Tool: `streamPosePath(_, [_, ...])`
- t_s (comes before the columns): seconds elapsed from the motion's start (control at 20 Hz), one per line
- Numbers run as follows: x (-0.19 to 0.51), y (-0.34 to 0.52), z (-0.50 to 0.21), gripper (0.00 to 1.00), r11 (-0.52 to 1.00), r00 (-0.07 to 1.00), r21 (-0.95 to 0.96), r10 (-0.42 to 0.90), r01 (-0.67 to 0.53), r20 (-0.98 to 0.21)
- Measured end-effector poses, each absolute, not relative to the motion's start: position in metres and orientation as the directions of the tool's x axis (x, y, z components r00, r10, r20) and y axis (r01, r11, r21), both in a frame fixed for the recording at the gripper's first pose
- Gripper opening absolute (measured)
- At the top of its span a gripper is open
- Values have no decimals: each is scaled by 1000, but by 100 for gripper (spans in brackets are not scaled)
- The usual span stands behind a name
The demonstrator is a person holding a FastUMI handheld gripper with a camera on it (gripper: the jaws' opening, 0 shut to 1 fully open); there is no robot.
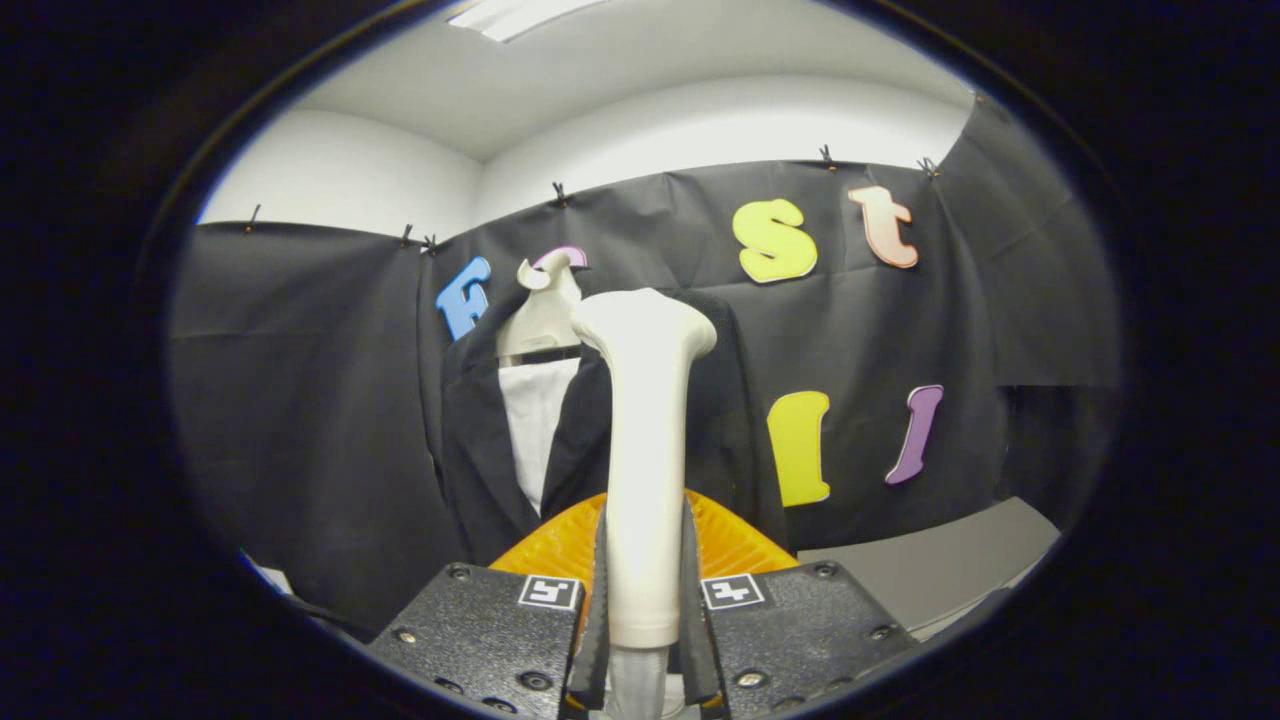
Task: Iron the clothes twice with a garment steamer, once on the left side and once on the right side.
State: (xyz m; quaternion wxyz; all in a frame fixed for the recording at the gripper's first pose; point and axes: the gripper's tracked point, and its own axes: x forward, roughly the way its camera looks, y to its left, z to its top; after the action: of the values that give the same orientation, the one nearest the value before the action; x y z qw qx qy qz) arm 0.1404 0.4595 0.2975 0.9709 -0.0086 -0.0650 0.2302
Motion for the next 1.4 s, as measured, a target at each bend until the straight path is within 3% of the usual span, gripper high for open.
streamPosePath(1.4, [142, 460, 148, 31, 910, 912, -114, 383, -400, -143])
